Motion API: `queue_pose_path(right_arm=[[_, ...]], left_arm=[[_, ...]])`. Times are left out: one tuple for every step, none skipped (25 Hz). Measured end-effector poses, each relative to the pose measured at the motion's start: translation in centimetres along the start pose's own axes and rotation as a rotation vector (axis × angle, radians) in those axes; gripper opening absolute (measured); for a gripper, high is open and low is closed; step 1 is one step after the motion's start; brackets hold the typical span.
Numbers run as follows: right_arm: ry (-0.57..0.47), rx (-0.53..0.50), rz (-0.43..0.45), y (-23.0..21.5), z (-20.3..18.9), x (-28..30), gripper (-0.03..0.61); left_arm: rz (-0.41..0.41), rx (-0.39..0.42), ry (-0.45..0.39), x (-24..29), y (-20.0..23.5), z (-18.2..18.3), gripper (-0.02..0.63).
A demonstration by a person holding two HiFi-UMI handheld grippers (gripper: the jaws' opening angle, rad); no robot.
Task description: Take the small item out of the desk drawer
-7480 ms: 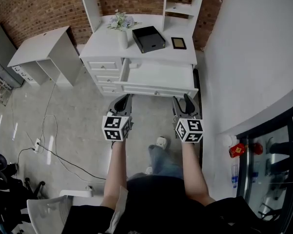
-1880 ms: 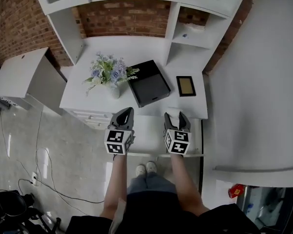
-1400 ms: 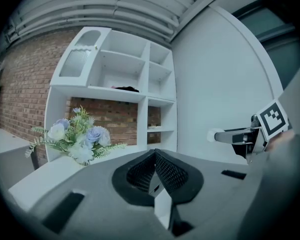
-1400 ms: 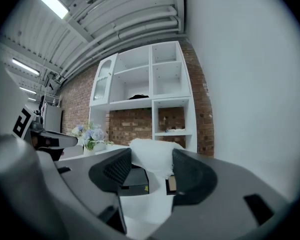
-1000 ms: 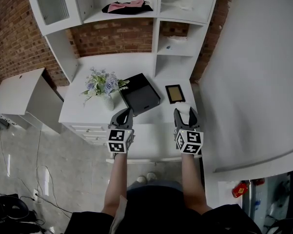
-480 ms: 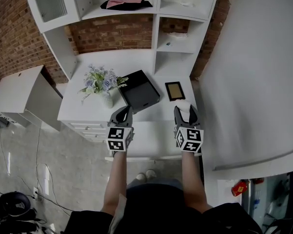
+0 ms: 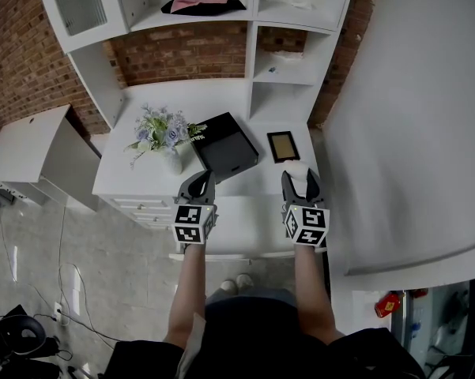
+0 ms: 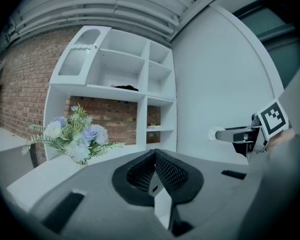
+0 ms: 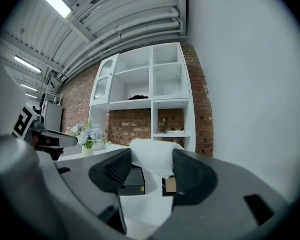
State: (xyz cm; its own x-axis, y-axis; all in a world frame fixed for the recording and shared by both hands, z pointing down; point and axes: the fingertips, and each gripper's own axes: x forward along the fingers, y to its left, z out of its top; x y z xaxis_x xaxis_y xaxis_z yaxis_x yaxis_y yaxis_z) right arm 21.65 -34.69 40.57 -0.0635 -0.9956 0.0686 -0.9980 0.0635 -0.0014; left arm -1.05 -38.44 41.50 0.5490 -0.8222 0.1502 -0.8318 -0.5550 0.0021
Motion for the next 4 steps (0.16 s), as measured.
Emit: queue_pose_path(right_arm=[[0.001,0.001,0.001,-0.03,-0.02,0.05,0.252],[0.001,0.003,0.002,-0.07,-0.03,0.1,0.252],[0.001,0.004,0.003,-0.11,-0.03,0.15,0.252],[0.002,0.006,0.004,-0.14,-0.03,0.19,0.252]], left_arm=[[-0.002,-0.002,0.001,0.08,-0.02,-0.01,0.009],[-0.002,-0.004,0.002,0.14,-0.04,-0.04,0.009],[-0.002,-0.005,0.003,0.19,-0.03,-0.09,0.009],[-0.002,-0.005,0.005,0.23,-0.03,-0.14,0.009]])
